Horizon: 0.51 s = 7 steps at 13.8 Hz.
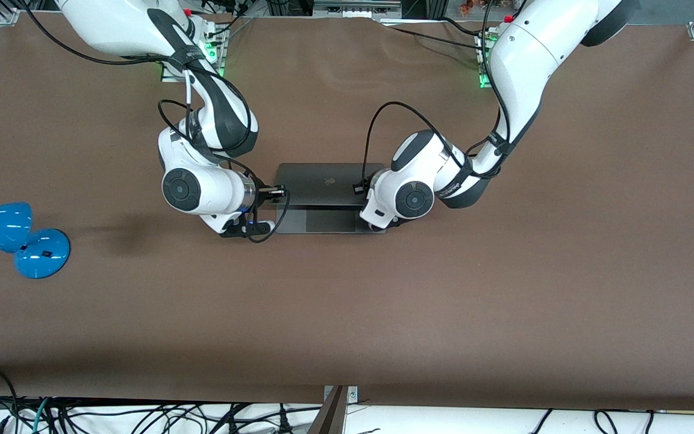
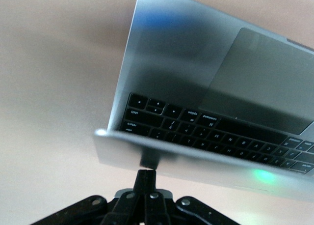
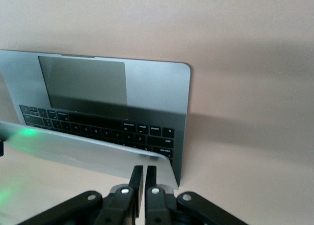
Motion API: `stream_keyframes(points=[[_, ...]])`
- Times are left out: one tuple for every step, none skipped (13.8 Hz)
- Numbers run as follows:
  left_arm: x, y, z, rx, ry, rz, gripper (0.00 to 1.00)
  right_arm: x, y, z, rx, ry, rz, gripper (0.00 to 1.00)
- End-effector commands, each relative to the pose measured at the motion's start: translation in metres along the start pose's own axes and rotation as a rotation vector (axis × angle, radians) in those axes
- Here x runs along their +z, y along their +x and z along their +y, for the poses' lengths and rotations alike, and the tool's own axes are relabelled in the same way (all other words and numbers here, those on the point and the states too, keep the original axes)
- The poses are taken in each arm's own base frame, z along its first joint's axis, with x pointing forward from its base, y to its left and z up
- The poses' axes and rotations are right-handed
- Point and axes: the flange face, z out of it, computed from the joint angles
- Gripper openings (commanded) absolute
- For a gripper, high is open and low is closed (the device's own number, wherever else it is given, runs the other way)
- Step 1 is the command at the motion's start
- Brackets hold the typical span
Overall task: Close laptop with both arms from behind
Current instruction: 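Lower the screen further with both grippers toward the keyboard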
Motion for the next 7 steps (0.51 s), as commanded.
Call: stream_keyframes(points=[[0.006,0.007,0.012,0.018,0.005,0.029,0.00,0.005,0.012,0.001,-0.033,0.002,0.023,0.08],[0.006,0.010,0.011,0.014,-0.003,0.040,0.00,0.008,0.015,0.002,-0.040,0.006,0.031,0.08],[0.008,0.012,0.011,0.014,0.000,0.046,0.00,0.009,0.017,0.004,-0.039,0.006,0.039,0.08],[0.010,0.015,0.010,0.013,0.005,0.046,0.00,0.013,0.020,0.005,-0.038,0.009,0.044,0.08],[0.013,0.015,0.010,0.014,0.006,0.045,0.00,0.015,0.022,0.005,-0.044,0.013,0.056,0.08],[0.012,0.017,0.010,0.013,0.001,0.049,0.00,0.021,0.025,0.007,-0.046,0.016,0.059,0.08],[0.013,0.017,0.011,0.014,-0.003,0.052,0.00,0.021,0.027,0.008,-0.046,0.018,0.067,0.08]])
